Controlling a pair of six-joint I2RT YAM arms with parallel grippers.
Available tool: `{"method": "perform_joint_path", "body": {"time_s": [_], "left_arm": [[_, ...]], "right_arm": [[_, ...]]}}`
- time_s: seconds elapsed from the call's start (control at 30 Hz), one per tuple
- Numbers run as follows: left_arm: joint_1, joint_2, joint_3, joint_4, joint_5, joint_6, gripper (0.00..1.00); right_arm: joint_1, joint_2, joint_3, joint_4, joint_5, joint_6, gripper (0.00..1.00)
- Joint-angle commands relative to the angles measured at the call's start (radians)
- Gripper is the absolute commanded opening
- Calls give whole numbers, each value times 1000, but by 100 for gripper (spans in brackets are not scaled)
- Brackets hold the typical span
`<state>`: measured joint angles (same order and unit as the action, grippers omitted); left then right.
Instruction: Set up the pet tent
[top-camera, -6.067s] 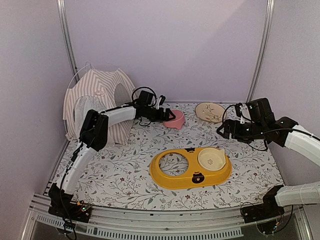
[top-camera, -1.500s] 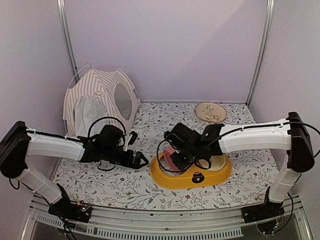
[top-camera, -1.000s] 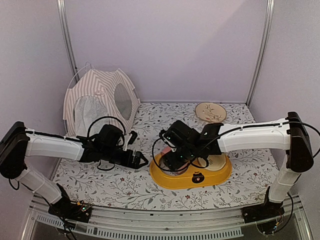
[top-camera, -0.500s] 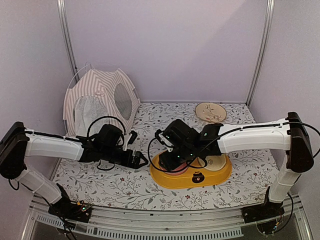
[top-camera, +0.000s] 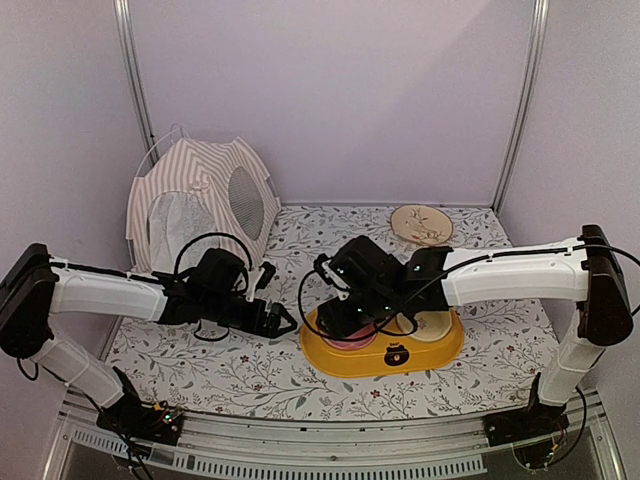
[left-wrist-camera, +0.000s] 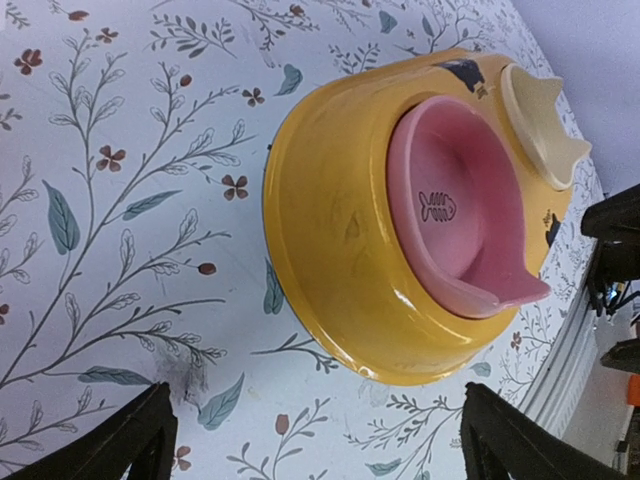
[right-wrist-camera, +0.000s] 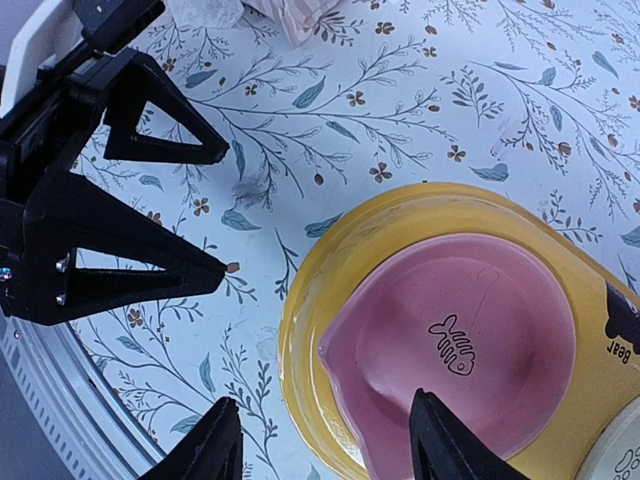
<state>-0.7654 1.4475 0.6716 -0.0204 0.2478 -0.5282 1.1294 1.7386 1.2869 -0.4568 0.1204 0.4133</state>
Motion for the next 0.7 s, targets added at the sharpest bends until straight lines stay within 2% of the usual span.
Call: {"method": "perform_joint_path", "body": {"time_s": [0.0,0.13,0.37,0.47,0.67], "left_arm": [[4,-4,-6,9,16,4,99],[2,1,-4,12,21,2,99],[-5,14,2,17,27,2,99],[-9,21,1,22,28,1,99],[-16,35,9,29,28,-2,99]], "right_arm": [[-20,-70,-38,31,4,35,61],[-43,-114,-69,33,-2,61,67],[-61,-214,-203,3,1,111,92],[-61,-258,-254,-29,5,141,99],[-12,-304,-317,-115,7,211,99]]}}
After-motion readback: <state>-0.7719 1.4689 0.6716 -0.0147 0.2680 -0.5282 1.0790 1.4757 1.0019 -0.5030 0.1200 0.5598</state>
